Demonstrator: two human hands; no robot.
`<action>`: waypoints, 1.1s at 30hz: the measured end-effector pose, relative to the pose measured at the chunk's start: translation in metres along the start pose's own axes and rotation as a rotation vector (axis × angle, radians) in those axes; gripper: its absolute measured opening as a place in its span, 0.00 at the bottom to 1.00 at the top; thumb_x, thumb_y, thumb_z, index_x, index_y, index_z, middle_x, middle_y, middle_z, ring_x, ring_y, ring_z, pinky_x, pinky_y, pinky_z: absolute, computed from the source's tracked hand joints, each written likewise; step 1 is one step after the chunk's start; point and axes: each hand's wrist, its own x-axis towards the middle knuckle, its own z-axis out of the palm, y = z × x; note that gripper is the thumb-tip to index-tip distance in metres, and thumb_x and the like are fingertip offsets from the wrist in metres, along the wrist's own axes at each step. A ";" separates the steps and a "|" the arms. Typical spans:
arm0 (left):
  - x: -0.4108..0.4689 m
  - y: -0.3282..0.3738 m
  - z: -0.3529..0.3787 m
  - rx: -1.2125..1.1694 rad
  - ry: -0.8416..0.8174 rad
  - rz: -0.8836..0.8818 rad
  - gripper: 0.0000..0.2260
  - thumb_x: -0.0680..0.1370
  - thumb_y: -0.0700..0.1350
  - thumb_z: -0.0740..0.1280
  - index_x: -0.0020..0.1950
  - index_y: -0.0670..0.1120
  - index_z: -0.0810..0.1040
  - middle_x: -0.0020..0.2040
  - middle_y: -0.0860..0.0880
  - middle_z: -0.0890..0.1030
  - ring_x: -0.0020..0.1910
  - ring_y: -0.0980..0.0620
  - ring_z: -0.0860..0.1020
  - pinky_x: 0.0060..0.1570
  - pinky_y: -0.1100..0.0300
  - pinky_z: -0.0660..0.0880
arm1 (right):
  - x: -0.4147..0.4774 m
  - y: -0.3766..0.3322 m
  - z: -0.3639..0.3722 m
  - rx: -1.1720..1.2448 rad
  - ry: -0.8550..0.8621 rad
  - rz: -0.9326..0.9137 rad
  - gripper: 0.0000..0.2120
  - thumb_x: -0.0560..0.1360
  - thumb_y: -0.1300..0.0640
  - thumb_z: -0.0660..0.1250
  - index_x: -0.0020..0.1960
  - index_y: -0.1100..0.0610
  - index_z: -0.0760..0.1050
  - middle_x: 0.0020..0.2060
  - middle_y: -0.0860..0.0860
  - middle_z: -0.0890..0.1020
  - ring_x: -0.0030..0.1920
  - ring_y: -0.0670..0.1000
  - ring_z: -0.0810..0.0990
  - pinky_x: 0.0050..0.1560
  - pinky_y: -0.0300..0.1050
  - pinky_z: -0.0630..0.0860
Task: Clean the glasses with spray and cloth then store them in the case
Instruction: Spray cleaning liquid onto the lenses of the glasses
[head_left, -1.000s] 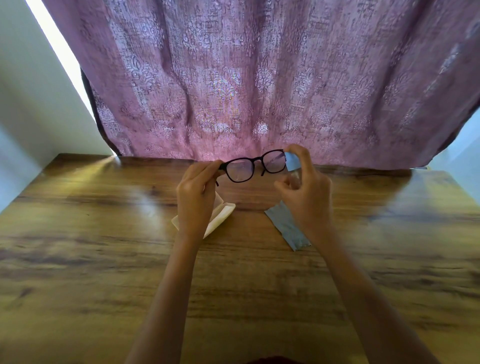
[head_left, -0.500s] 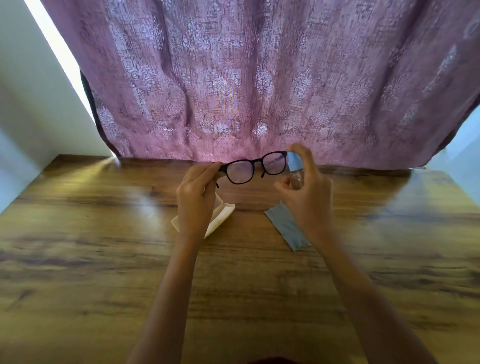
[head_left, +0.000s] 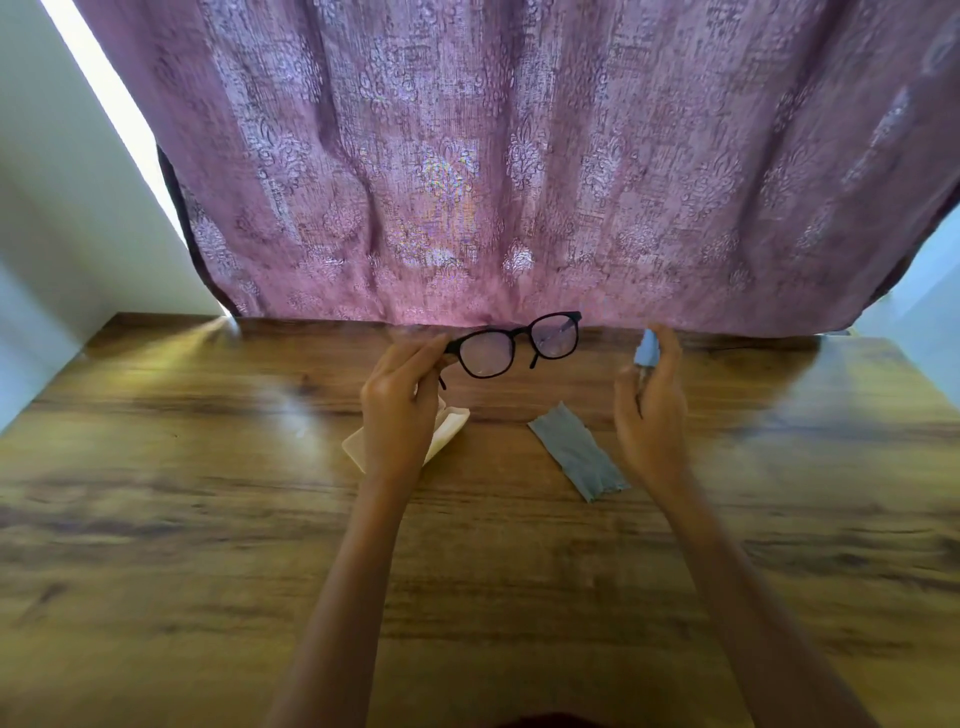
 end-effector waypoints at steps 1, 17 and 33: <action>-0.002 0.000 0.000 0.003 -0.004 -0.001 0.11 0.72 0.29 0.69 0.52 0.37 0.82 0.45 0.48 0.81 0.45 0.58 0.77 0.46 0.69 0.73 | -0.002 0.011 0.000 -0.004 -0.018 0.013 0.21 0.81 0.59 0.57 0.73 0.56 0.57 0.30 0.53 0.71 0.26 0.50 0.70 0.27 0.41 0.68; -0.029 0.004 0.005 0.071 -0.090 -0.079 0.13 0.70 0.28 0.68 0.52 0.37 0.83 0.42 0.49 0.81 0.42 0.57 0.75 0.45 0.78 0.66 | -0.031 0.075 -0.006 -0.153 0.015 0.157 0.24 0.77 0.64 0.65 0.69 0.64 0.61 0.47 0.61 0.78 0.40 0.58 0.79 0.39 0.44 0.71; -0.040 0.000 0.008 0.054 -0.110 -0.086 0.13 0.71 0.26 0.69 0.52 0.37 0.83 0.46 0.46 0.83 0.45 0.53 0.79 0.47 0.57 0.78 | -0.046 0.088 -0.011 -0.208 0.048 0.228 0.29 0.77 0.59 0.66 0.73 0.59 0.55 0.54 0.63 0.78 0.52 0.62 0.80 0.50 0.56 0.79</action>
